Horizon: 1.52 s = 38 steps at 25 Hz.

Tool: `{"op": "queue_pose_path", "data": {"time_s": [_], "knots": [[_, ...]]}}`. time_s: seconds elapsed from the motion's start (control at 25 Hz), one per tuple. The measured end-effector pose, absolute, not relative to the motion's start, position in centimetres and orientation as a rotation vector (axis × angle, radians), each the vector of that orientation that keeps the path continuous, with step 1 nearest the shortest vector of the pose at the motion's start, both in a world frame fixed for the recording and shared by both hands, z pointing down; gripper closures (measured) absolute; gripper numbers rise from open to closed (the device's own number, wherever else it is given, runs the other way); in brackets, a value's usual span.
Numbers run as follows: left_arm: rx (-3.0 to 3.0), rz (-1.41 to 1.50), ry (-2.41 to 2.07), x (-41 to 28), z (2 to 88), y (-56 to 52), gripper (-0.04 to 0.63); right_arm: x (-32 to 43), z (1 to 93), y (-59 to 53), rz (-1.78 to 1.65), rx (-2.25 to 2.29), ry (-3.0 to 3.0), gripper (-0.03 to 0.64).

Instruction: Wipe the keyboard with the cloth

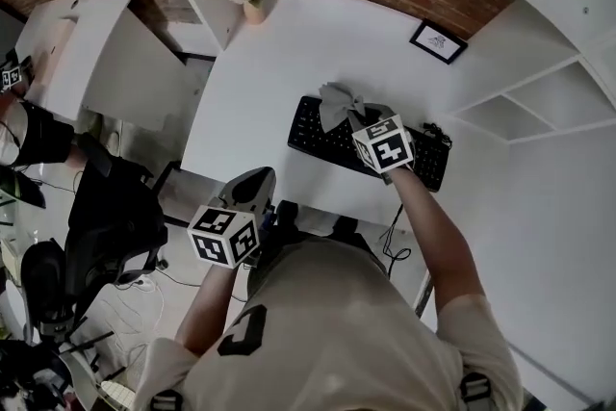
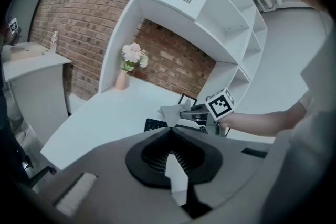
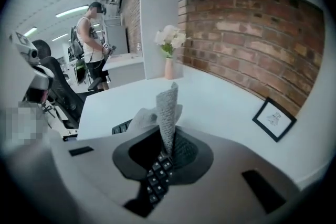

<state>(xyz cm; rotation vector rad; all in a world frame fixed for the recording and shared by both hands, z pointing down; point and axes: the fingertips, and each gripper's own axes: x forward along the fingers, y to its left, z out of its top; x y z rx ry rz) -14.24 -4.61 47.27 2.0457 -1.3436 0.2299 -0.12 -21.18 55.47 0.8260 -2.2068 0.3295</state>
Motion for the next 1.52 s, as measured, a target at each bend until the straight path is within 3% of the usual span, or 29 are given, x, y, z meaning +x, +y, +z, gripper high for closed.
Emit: {"op": "queue_pose_path", "data": {"time_s": [0.28,0.52,1.52], "knots": [[1.926,0.192,-1.439,-19.7,48.6,-2.9,0.591,-8.9,60.2,-22.7,0.289,0.672,-2.134,0.592],[1.851,0.187,-1.498,-23.6,49.5,-2.0,0.591,-11.6,63.1,-23.3,0.216,0.612,-2.029,0.592],[1.948,0.237,-1.406,-19.3,48.7,-5.2,0.592,-5.1,63.6,-23.9,0.193,0.656,-1.955,0.594]]}}
